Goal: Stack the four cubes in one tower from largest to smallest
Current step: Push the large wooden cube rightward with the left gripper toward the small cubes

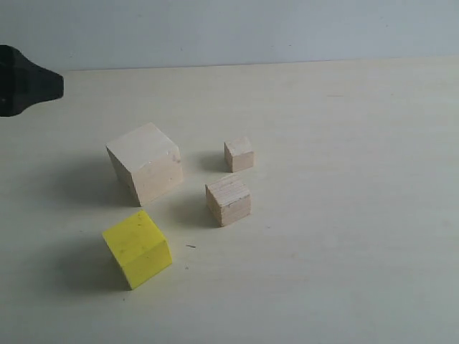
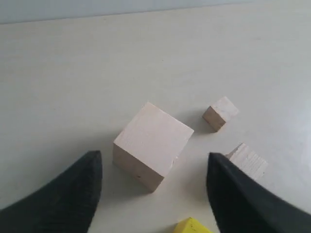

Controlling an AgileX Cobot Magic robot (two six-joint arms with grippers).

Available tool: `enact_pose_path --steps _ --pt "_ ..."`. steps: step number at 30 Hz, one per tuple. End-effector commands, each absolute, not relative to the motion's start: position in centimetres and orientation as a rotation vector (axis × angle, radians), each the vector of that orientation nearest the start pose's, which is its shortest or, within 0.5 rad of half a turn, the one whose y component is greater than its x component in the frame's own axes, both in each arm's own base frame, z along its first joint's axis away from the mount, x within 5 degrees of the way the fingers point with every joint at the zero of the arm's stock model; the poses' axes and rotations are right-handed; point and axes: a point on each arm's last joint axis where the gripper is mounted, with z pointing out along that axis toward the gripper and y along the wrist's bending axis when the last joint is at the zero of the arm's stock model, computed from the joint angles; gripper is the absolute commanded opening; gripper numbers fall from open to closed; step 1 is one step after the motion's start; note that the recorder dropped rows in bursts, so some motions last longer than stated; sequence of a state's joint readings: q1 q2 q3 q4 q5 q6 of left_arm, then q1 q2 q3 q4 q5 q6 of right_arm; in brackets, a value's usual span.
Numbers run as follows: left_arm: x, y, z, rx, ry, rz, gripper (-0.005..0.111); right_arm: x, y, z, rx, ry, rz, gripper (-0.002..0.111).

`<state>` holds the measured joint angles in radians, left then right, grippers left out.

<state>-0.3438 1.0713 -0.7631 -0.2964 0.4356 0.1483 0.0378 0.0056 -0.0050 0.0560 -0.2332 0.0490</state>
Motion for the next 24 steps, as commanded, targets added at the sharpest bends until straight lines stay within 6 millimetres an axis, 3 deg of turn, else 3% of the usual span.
enact_pose_path --steps 1,2,4,7,8,11,13,18,24 --pt "21.4 -9.1 28.9 0.311 2.267 -0.404 0.053 5.2 0.3 23.3 0.034 1.257 0.146 0.0" --pt "22.1 -9.2 28.2 0.313 2.284 -0.394 0.043 5.2 0.3 23.3 0.031 1.259 0.149 0.0" --pt "23.0 -9.5 27.1 0.312 2.317 -0.38 0.037 5.2 0.3 23.3 0.031 1.259 0.149 0.0" --pt "25.7 -10.0 24.4 0.316 2.443 -0.344 0.055 5.2 0.3 23.3 0.027 1.259 0.146 0.0" --pt "26.4 -9.9 23.8 0.295 2.475 -0.339 0.056 5.2 0.3 23.3 0.027 1.259 0.146 0.0" --pt "30.2 -8.7 21.1 0.216 2.609 -0.305 0.042 5.2 0.3 23.3 0.027 1.259 0.146 0.0" --pt "31.4 -8.2 20.5 0.188 2.652 -0.3 0.041 5.2 0.3 23.3 0.027 1.259 0.146 0.0" --pt "33.4 -7.2 19.8 0.071 2.71 -0.357 0.04 5.2 0.3 23.3 0.027 1.261 0.146 0.0" --pt "34.3 -7.6 17.9 0.092 2.806 -0.371 0.021 5.2 0.3 23.3 0.026 1.261 0.144 0.0"
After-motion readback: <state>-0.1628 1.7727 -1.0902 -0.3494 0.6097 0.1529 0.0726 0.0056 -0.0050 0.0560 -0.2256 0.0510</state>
